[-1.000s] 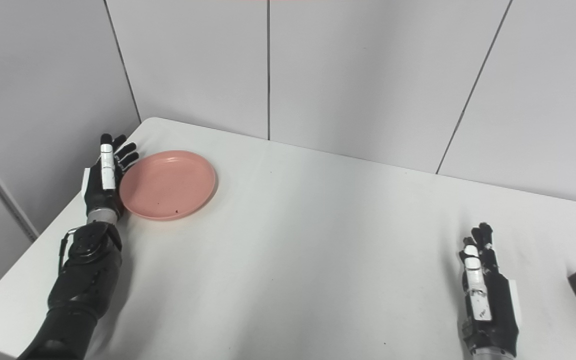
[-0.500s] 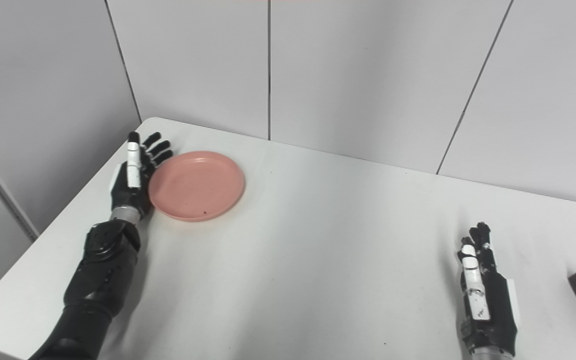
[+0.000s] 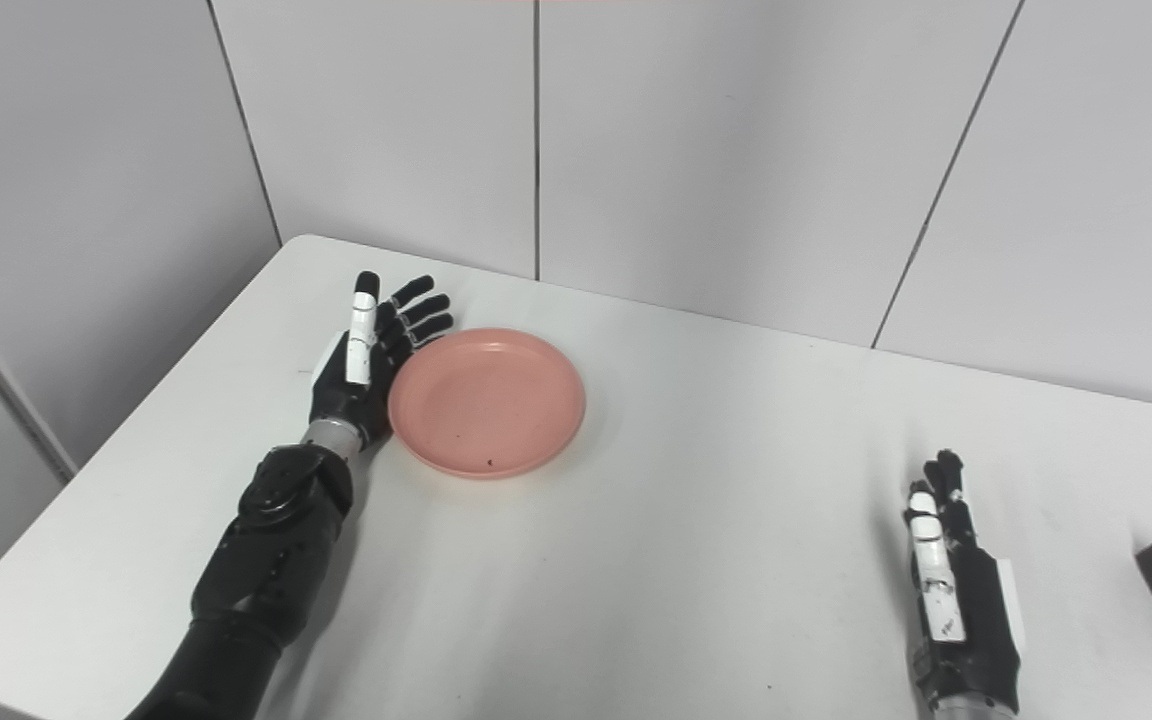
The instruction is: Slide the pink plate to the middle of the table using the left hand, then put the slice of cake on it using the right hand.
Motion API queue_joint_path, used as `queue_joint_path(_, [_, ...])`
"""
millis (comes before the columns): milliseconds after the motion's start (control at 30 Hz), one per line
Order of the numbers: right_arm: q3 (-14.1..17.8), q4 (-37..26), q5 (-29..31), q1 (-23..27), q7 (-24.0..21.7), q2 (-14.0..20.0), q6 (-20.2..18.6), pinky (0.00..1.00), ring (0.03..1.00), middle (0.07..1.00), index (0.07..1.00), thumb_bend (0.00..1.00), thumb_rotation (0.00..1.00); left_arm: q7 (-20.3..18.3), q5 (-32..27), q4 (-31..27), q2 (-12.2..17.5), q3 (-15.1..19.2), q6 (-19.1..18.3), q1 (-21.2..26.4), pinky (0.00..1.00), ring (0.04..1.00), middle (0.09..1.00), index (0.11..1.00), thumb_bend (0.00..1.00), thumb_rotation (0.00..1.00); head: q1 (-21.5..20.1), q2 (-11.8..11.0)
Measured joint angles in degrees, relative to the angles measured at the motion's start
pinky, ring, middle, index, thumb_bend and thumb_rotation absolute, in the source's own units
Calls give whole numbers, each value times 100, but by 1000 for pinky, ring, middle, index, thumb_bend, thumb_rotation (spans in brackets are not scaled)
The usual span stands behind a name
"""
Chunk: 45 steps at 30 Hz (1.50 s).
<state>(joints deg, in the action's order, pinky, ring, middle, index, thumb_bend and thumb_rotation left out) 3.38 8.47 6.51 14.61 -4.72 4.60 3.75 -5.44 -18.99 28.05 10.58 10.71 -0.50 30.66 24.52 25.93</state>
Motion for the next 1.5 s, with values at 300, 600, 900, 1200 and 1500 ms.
queue_joint_path(300, [-26, 111, -104, 52, -29, 10, 136, 1000, 1000, 1000, 1000, 536, 843, -194, 29, -274, -387, -370, -87, -97, 838, 846, 835, 823, 873, 1000, -377, 96])
queue_joint_path(600, [-109, 135, -309, 72, 26, -11, 186, 1000, 1000, 1000, 1000, 604, 847, -450, 129, -502, -433, -581, -153, -277, 857, 871, 864, 858, 862, 1000, -1151, 343])
queue_joint_path(900, [-288, 97, -539, 79, 226, -268, 181, 1000, 1000, 998, 1000, 593, 805, -419, 139, -1122, -727, -653, -485, -624, 903, 884, 874, 874, 823, 1000, -1986, 606])
queue_joint_path(1200, [-430, -129, -644, 79, 390, -585, 70, 1000, 1000, 1000, 1000, 508, 789, -396, 167, -1657, -917, -685, -506, -1081, 928, 916, 908, 900, 763, 1000, -2917, 870])
queue_joint_path(1500, [-474, -332, -1091, 117, 400, -337, -213, 927, 946, 958, 983, 590, 768, -336, 386, -1884, -1179, -780, -214, -1380, 928, 928, 920, 910, 733, 1000, -3304, 1010])
